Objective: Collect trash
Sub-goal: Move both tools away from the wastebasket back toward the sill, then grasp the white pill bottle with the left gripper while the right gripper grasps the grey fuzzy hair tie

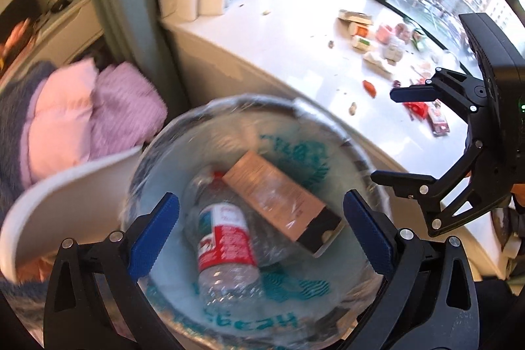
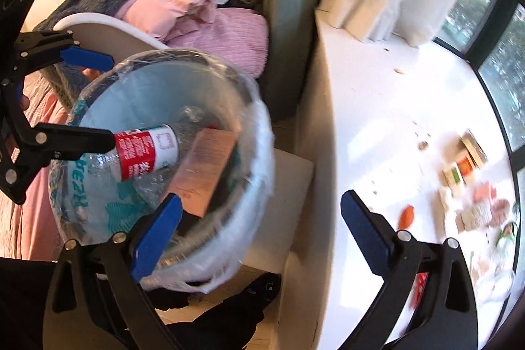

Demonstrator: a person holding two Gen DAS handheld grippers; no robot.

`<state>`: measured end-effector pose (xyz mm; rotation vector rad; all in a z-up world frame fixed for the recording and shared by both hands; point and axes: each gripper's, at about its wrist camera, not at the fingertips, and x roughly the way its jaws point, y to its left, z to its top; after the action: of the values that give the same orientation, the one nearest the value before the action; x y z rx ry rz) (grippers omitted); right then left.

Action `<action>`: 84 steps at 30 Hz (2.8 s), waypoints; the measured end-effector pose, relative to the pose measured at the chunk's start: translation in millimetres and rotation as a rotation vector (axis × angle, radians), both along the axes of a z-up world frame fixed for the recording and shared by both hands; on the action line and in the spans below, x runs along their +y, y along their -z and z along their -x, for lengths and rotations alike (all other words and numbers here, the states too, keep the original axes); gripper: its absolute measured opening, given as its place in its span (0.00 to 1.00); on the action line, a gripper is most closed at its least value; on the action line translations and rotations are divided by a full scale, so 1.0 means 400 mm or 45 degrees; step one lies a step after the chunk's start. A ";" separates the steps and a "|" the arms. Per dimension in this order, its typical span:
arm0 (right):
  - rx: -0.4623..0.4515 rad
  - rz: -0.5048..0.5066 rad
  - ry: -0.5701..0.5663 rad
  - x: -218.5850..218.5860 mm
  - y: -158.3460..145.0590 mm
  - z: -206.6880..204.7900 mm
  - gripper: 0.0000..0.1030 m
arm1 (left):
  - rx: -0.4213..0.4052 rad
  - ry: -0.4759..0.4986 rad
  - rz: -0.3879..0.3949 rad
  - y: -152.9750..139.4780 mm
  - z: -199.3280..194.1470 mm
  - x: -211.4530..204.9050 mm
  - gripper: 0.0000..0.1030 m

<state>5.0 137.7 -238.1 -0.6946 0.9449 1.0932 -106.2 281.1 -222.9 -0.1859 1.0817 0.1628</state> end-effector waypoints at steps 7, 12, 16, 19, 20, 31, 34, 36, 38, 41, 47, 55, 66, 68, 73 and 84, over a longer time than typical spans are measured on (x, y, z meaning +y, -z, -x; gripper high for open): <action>-0.011 -0.031 0.154 -0.111 -0.030 -0.058 0.92 | -0.027 0.140 -0.002 -0.030 -0.090 -0.096 0.94; 0.004 -0.062 0.284 -0.211 -0.050 -0.112 0.92 | -0.040 0.244 0.000 -0.042 -0.155 -0.172 0.94; 0.010 -0.081 0.381 -0.285 -0.062 -0.146 0.92 | -0.037 0.319 0.012 -0.046 -0.210 -0.226 0.94; 0.002 -0.082 0.436 -0.338 -0.067 -0.170 0.92 | -0.047 0.367 0.010 -0.051 -0.246 -0.267 0.94; 0.001 -0.082 0.455 -0.357 -0.068 -0.179 0.92 | -0.050 0.384 0.013 -0.053 -0.261 -0.282 0.94; 0.009 -0.151 0.640 -0.509 -0.080 -0.288 0.92 | -0.095 0.523 0.027 -0.080 -0.387 -0.388 0.94; 0.015 -0.166 0.678 -0.536 -0.080 -0.320 0.92 | -0.098 0.531 0.042 -0.087 -0.430 -0.402 0.94; 0.011 -0.176 0.705 -0.554 -0.081 -0.346 0.92 | -0.103 0.522 0.049 -0.089 -0.455 -0.404 0.94; 0.014 -0.190 0.729 -0.572 -0.084 -0.377 0.92 | -0.107 0.514 0.047 -0.092 -0.483 -0.406 0.94; 0.034 -0.216 0.760 -0.592 -0.086 -0.420 0.92 | -0.111 0.501 0.029 -0.094 -0.523 -0.411 0.94; 0.059 -0.235 0.778 -0.611 -0.071 -0.508 0.92 | -0.128 0.485 0.037 -0.085 -0.617 -0.418 0.94; 0.102 -0.277 0.760 -0.616 -0.028 -0.618 0.92 | -0.127 0.483 0.064 -0.022 -0.741 -0.444 0.94; 0.268 -0.331 0.784 -0.609 0.066 -0.758 0.92 | -0.058 0.447 0.037 0.082 -0.916 -0.432 0.94; 0.286 -0.328 0.778 -0.603 0.084 -0.780 0.92 | -0.040 0.444 0.025 0.101 -0.941 -0.431 0.94; 0.344 -0.325 0.779 -0.610 0.128 -0.844 0.92 | 0.030 0.406 0.003 0.153 -0.998 -0.417 0.94; 0.544 -0.385 0.813 -0.599 0.211 -0.909 0.73 | 0.103 0.421 0.021 0.251 -1.083 -0.421 0.94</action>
<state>368.7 -101.8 -322.4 0.1101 1.2184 0.7870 327.1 112.5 -323.3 -0.0133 1.1790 -0.1361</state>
